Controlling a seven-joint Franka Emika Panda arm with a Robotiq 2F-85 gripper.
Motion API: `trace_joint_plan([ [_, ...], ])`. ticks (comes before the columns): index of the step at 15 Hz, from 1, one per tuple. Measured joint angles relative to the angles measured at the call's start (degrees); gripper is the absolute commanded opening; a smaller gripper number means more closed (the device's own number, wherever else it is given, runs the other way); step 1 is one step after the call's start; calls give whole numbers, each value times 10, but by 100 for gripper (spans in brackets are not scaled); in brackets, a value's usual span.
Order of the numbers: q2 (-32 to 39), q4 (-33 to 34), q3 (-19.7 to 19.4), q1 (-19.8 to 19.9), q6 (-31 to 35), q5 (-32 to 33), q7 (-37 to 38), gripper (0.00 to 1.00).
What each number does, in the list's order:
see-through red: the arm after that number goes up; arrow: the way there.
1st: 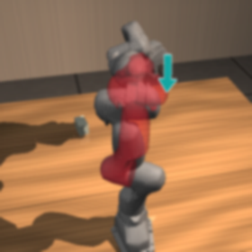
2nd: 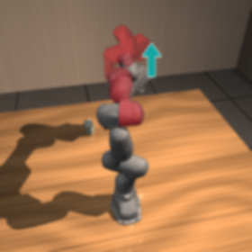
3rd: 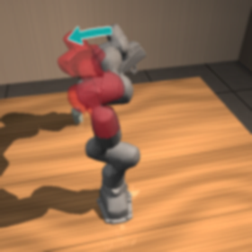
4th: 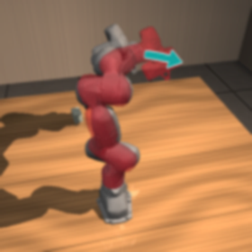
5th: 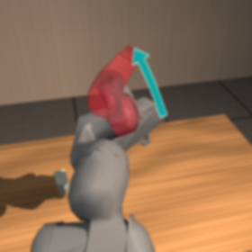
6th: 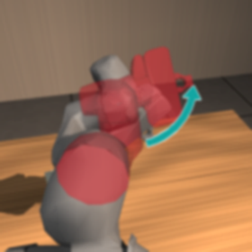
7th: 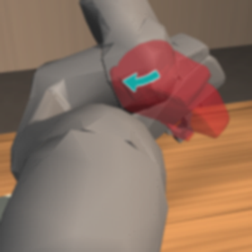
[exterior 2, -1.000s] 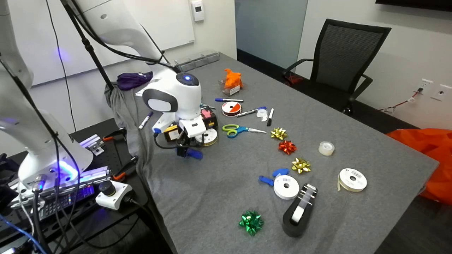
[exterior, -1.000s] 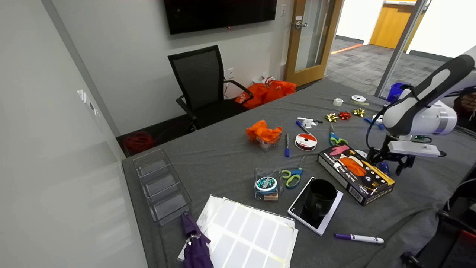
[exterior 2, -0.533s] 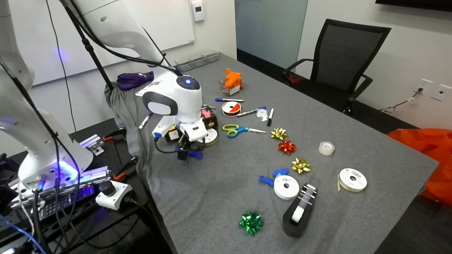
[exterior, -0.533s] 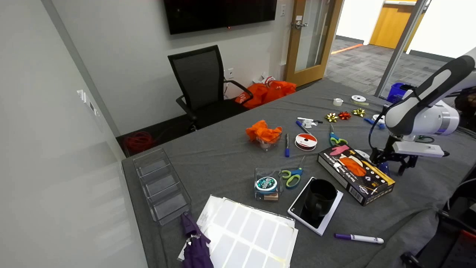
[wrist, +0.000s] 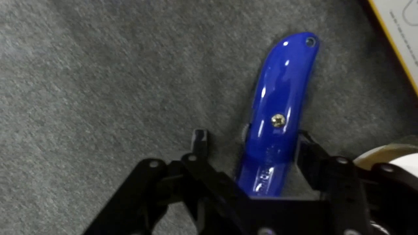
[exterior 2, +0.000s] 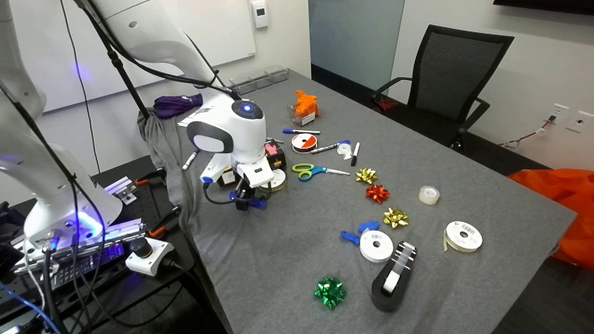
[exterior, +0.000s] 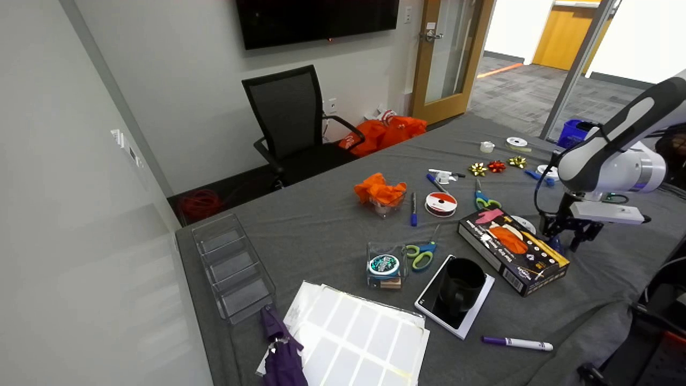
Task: Put the blue object in the second container from the left.
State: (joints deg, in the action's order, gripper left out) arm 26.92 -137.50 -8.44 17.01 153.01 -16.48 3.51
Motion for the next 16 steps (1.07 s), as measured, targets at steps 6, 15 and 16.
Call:
trace_joint_plan([
  [6,-10,0,0,0,-2,0,0,11],
  [15,-29,-1,-12,-3,-14,6,5,12],
  [16,-29,-1,-13,-3,-14,6,5,7],
])
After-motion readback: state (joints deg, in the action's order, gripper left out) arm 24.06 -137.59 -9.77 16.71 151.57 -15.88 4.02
